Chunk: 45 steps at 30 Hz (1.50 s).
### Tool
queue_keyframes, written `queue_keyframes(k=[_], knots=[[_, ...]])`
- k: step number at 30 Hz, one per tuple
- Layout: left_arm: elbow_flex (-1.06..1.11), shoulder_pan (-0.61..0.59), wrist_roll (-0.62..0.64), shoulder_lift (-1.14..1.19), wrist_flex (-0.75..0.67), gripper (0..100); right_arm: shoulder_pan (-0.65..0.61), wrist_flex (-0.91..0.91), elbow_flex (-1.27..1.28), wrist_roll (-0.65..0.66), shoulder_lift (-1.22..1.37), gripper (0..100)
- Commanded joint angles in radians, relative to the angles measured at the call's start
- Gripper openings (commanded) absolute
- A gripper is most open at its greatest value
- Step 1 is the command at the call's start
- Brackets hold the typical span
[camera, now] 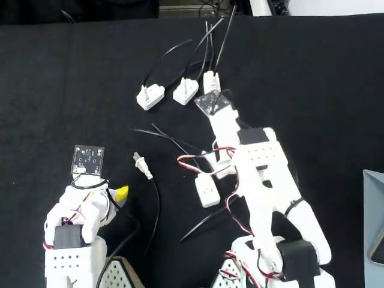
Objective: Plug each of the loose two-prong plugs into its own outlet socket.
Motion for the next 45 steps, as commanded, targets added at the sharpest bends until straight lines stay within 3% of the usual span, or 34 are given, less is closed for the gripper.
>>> queue_keyframes(k=[1, 8, 23, 28, 34, 45], knots=[[0.019, 0.004, -0.002, 0.002, 0.003, 31, -0.011, 0.009, -0.070, -0.017, -0.038, 1.6], [0.019, 0.004, -0.002, 0.002, 0.003, 31, -0.015, 0.011, -0.070, 0.035, -0.030, 15.2], [0.019, 0.004, -0.002, 0.002, 0.003, 31, -0.083, -0.054, -0.076, 0.152, -0.008, 15.2], [0.019, 0.004, -0.002, 0.002, 0.003, 31, -0.078, -0.089, -0.139, 0.213, 0.136, 15.1], [0.019, 0.004, -0.002, 0.002, 0.003, 31, 0.017, -0.084, -0.309, 0.321, 0.331, 14.9], [0.019, 0.004, -0.002, 0.002, 0.003, 31, 0.034, 0.124, -0.410, 0.353, 0.415, 14.9]])
